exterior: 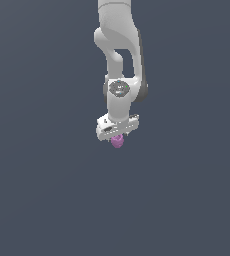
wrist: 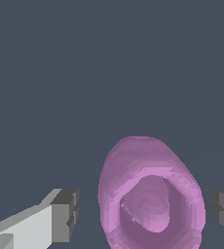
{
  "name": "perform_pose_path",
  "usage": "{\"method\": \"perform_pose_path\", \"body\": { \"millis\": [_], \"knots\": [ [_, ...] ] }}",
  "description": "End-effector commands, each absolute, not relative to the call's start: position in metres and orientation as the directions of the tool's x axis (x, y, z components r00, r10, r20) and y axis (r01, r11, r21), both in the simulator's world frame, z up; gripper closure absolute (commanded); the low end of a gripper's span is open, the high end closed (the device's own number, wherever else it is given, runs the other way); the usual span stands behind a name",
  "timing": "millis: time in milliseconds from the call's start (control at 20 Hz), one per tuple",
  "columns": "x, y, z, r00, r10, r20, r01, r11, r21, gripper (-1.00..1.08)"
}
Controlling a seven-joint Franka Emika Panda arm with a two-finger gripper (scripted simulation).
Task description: Pick up the object and move it to a goal position.
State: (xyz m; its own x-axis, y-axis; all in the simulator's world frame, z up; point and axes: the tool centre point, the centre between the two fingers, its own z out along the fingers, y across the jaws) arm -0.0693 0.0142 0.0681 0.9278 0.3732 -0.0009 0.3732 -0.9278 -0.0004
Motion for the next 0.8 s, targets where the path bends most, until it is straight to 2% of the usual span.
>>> {"method": "perform_pose_path", "body": {
  "millis": [0, 250, 300, 750],
  "knots": [
    [-0.0695, 0.0143, 0.0581, 0.927, 0.374, 0.000, 0.374, -0.927, 0.000, -0.92],
    [-0.0689, 0.0142, 0.0511, 0.927, 0.375, 0.000, 0.375, -0.927, 0.000, -0.92],
    [-0.0689, 0.0142, 0.0511, 0.927, 0.375, 0.000, 0.375, -0.927, 0.000, 1.08],
    [-0.0689, 0.0142, 0.0511, 0.927, 0.375, 0.000, 0.375, -0.927, 0.000, 1.08]
  ]
}}
